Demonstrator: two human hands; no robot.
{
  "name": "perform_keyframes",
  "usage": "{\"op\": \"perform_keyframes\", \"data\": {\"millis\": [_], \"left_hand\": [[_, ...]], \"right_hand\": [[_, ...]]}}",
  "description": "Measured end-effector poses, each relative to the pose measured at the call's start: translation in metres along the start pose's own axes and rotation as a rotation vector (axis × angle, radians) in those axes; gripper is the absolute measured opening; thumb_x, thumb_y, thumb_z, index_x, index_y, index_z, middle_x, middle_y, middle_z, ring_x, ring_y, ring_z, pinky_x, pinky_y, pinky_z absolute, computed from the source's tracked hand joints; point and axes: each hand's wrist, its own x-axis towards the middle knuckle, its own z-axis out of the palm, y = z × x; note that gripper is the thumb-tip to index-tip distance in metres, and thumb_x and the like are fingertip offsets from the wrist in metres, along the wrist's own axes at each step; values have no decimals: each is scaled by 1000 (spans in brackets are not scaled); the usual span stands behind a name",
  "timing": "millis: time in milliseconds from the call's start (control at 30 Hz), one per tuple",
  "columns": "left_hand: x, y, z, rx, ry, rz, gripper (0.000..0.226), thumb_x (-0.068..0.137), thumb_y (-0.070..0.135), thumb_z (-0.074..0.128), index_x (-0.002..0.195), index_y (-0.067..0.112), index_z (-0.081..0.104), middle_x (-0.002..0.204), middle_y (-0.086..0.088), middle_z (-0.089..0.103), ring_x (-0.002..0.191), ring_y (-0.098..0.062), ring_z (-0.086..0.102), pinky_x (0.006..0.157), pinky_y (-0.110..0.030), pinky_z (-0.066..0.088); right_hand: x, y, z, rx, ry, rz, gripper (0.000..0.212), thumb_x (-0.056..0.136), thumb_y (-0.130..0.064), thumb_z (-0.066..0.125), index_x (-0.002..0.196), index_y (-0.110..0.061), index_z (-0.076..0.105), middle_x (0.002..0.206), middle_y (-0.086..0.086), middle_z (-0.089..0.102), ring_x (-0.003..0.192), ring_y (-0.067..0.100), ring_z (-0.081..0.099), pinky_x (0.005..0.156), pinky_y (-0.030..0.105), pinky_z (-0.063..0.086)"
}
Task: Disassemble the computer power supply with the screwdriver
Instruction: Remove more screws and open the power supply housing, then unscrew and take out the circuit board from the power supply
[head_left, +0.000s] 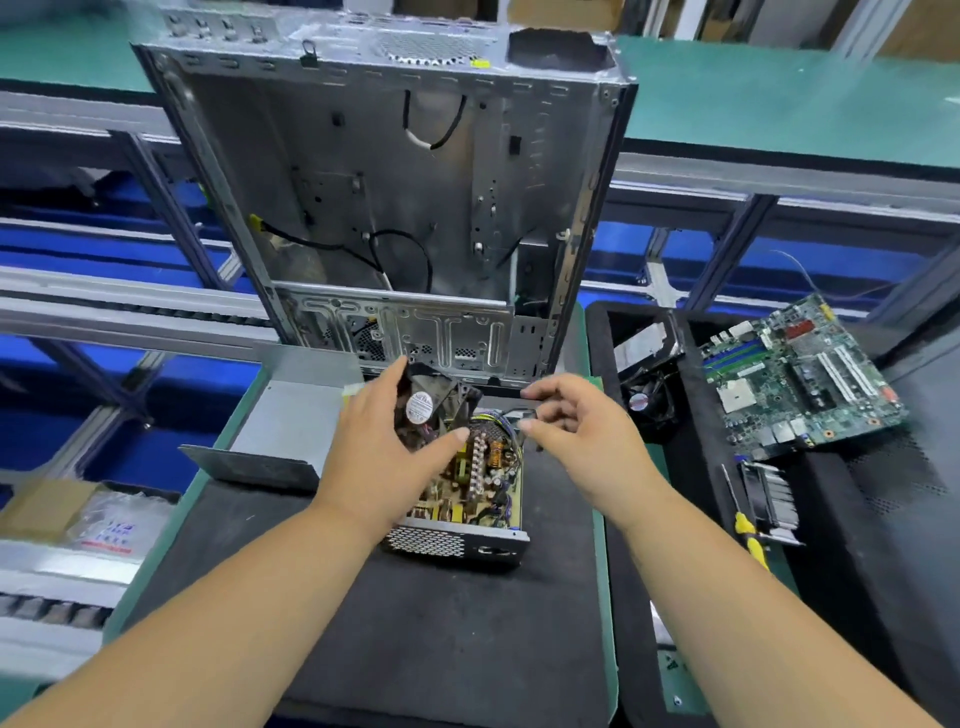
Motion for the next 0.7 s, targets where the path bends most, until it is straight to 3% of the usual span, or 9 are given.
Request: {"op": "perform_keyframes", "data": {"millis": [167,333,500,633,700], "left_hand": [[11,-10,-45,20,117,-86,105,63,78,63,151,33,28,148,8,41,137,-13,39,112,-42,38],[37,-45,-91,97,78,-292,109,57,81,68,148,33,32,146,3,44,138,-21,37,107,-47,41],[65,-88,-115,252,-15,-450,110,57,80,70,146,28,33,133,-5,47,129,-30,41,92,-42,45],[82,-119,-122,352,-142,-530,106,61,80,67,145,25,33,132,-9,46,125,-32,43,90,-41,46],[88,-130,-121,399,-212,-542,102,62,81,66,142,26,35,130,-9,46,123,-32,45,92,-42,47]], "right_hand": [[25,-28,31,-18,-63,-40,22,84,-12,77,87,-32,67,78,-8,60,71,7,54,73,26,52],[56,-53,87,-133,-98,-30,18,84,-18,77,87,-31,64,73,-12,57,60,2,50,69,30,51],[85,-64,153,-379,-193,42,21,87,-24,72,84,-34,53,73,-8,64,65,5,59,54,15,42],[100,-59,191,-540,-295,139,15,89,-17,67,98,-22,56,94,3,68,89,22,65,75,37,54],[104,-53,203,-597,-319,182,17,89,-15,66,99,-21,53,99,5,70,94,24,64,79,38,54]]}}
